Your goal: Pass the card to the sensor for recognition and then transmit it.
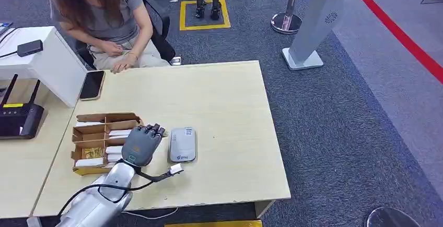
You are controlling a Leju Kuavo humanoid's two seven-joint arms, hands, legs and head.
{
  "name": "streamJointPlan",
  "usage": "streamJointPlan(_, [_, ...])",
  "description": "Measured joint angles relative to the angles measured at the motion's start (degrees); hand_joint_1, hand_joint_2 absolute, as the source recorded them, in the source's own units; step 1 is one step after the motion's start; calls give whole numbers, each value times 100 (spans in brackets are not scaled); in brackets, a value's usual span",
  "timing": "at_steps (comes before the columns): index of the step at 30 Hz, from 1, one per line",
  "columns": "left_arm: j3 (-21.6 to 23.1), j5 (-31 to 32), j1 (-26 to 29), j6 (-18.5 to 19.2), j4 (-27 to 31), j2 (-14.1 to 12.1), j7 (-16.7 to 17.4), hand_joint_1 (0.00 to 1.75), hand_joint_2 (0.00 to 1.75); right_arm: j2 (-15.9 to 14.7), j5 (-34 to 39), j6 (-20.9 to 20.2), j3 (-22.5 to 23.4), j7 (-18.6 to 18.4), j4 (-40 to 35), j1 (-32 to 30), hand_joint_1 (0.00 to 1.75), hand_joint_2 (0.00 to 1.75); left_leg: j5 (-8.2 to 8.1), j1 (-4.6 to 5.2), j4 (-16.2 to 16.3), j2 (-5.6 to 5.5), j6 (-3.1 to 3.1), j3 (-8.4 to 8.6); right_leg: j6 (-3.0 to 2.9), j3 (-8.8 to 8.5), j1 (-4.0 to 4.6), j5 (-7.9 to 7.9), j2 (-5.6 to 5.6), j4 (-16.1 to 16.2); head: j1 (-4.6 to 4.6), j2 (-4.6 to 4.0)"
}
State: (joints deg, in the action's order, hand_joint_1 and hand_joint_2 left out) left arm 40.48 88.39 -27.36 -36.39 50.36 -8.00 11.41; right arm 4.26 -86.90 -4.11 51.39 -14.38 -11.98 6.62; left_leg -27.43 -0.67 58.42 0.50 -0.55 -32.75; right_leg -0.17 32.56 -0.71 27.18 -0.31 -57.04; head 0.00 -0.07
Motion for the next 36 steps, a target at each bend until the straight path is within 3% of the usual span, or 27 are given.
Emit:
streamJointPlan(15, [26,-15,173,-2,122,273,-859,175,175,0,15,-37,-65,-5,0,39,0,0,-1,0,1,-1,0,-2,1,0,0,1,-1,0,0,0])
streamJointPlan(21, [24,-37,244,-2,299,339,-997,175,175,0,15,-33,-98,4,2,52,0,0,-1,0,1,-2,0,-3,1,0,0,1,-2,0,0,0])
streamJointPlan(36, [24,-249,213,-2,104,439,-1136,175,175,0,20,-26,-129,-15,4,73,0,0,-1,0,1,-2,0,-2,1,0,0,1,-2,0,0,0])
